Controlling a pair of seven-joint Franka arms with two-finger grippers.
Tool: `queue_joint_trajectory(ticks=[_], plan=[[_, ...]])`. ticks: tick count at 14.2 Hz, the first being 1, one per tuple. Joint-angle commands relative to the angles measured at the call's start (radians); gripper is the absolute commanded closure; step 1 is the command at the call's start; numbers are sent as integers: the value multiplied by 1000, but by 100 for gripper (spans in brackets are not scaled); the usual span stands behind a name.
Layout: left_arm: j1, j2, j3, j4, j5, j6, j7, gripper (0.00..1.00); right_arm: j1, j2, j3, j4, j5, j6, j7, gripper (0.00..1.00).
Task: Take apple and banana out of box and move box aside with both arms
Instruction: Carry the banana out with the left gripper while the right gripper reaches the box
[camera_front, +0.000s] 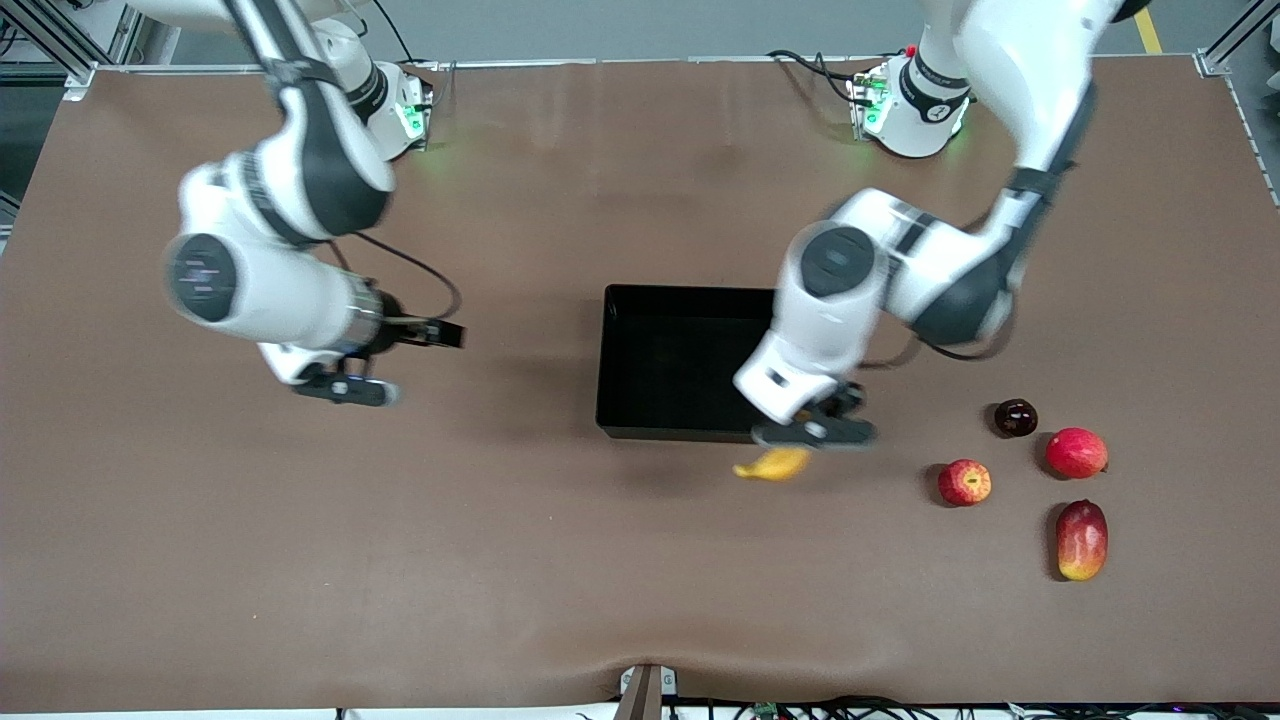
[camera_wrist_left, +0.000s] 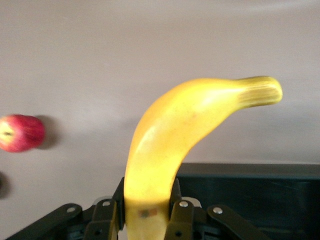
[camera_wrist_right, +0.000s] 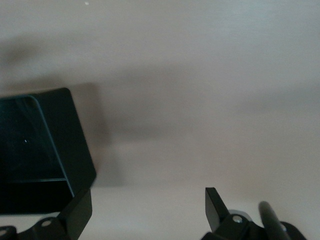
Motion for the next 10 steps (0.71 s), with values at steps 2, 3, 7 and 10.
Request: queue_joint_trajectory(ticks=[2,3,7,10], plan=[[93,40,0,25,-10,7,196,100,125,117,-10,29,15,195,133,0],[126,54,0,38,-10,7,275,100,165,159,-11,55,13,230,183,0],[240,115,15,38,33,52,527,100,256,300,-11,181,5,258,316,0],[248,167,88,38,154,134,574,100,299,355,-14,201,-17,293,322,23]])
